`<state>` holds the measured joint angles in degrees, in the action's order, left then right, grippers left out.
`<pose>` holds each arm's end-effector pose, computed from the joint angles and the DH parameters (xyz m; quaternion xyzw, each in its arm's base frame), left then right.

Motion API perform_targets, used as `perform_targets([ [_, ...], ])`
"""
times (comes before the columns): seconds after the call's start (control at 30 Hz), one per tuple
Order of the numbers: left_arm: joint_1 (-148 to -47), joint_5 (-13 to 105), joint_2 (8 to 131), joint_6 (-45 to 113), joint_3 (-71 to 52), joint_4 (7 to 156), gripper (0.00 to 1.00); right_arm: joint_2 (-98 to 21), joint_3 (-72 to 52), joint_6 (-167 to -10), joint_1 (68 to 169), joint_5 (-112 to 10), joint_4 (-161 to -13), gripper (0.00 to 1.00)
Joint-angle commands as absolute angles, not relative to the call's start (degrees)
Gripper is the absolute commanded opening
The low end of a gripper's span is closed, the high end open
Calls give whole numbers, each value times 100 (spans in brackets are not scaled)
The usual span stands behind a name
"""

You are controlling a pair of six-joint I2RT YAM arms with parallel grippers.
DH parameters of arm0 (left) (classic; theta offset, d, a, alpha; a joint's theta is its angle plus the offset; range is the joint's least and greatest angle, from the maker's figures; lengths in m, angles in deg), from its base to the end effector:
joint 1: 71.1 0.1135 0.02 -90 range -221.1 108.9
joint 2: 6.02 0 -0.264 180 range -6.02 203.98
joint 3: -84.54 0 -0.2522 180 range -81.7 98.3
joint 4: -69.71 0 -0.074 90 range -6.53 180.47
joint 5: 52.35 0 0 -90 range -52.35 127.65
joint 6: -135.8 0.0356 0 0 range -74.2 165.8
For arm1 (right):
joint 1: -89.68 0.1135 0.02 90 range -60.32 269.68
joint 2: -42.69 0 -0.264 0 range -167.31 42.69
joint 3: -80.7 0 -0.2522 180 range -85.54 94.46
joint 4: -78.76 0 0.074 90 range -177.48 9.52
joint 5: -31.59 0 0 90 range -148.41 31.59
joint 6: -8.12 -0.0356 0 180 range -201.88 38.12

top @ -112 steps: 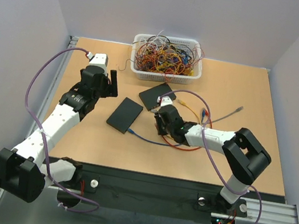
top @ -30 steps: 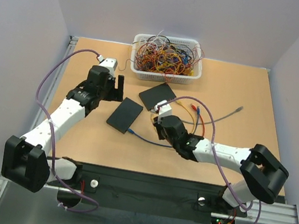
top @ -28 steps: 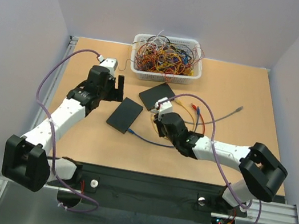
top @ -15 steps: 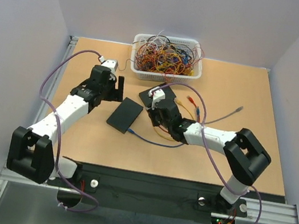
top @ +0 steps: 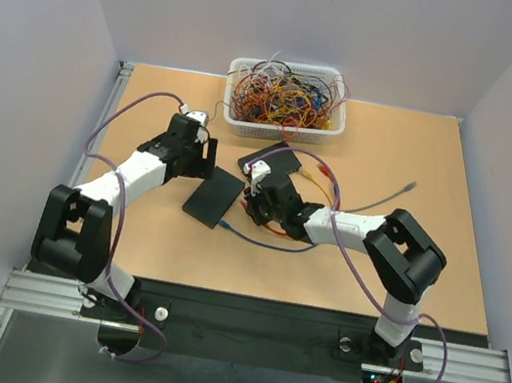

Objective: Insert the plug into the switch port

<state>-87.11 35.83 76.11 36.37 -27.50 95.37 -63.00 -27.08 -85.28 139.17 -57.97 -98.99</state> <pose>0.3007 -0.0851 0.2431 0.0452 0.9045 -0.0793 0.4167 0.2536 0.2973 0.1646 -0.3500 0.8182 0.2062 0.4069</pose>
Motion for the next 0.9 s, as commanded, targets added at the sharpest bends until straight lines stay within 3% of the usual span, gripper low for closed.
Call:
perform_targets([
  [0.0,-8710,3739,7984,3675,-2387,9595,88,-6445,-2419,-8575,13978,-5578,-9944,0],
  [0.87,-9044,3644,8987,3569,-2255,10008,88,-6683,-2068,-8469,14347,-5963,-9899,0],
])
